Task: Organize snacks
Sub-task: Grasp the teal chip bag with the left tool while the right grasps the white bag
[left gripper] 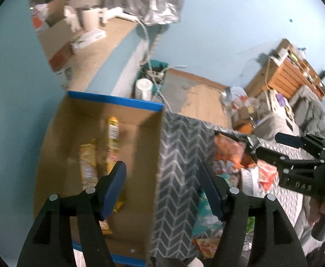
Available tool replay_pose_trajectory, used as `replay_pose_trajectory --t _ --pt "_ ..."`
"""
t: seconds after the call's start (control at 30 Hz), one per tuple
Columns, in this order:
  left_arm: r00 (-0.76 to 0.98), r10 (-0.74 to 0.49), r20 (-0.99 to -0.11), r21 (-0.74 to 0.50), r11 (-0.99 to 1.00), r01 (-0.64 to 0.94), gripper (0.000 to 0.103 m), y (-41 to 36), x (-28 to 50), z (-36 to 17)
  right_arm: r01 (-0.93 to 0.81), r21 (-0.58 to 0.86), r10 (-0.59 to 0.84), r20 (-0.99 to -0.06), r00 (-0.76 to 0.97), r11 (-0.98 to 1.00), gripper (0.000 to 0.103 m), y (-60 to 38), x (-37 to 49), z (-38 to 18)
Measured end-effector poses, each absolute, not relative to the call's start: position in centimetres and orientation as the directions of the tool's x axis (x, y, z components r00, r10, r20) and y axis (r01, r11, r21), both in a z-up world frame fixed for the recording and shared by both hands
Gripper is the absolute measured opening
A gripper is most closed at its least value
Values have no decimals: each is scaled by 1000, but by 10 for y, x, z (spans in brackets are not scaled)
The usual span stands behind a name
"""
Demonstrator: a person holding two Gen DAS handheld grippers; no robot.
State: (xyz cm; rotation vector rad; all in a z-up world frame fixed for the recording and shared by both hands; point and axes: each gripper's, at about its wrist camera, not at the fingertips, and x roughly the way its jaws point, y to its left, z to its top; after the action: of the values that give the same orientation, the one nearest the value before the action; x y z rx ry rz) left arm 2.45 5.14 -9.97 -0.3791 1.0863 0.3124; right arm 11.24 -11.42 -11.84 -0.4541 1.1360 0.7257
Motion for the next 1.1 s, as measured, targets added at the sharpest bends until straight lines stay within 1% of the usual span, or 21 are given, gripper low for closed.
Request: replay_pose_trajectory --t 0.1,0.2,0.37,0.5,0.67,0.77,0.97,1.03,1.1 --pt "418 23 -908 -158 905 -394 70 34 33 -106 -670 23 253 -935 248 742 66 -143 122 -125" --pt "408 -5 -913 -167 917 -361 74 19 40 -112 -622 22 224 -942 249 783 66 -167 127 -132" --pt "376 -58 -925 -189 927 -323 75 -4 49 -126 -543 30 182 -956 230 839 66 -207 132 -149" --pt "340 -83 -937 -192 935 -299 77 -21 56 -141 -498 46 171 -963 209 866 66 -231 130 -160" --pt "298 -99 -950 -183 945 -270 77 -38 61 -156 -467 70 173 -968 182 882 67 -248 122 -175" --pt "275 -123 -953 -199 943 -266 77 -47 61 -166 -456 82 175 -971 166 886 67 -254 118 -184" --pt "229 -145 -963 -209 935 -285 78 -55 61 -185 -456 99 179 -974 136 884 67 -253 110 -200" --pt "216 -150 -965 -211 931 -297 86 -58 63 -193 -453 98 175 -976 131 886 67 -253 109 -205" --pt "200 -164 -966 -221 924 -311 86 -61 64 -202 -449 103 172 -978 117 888 67 -254 109 -212"
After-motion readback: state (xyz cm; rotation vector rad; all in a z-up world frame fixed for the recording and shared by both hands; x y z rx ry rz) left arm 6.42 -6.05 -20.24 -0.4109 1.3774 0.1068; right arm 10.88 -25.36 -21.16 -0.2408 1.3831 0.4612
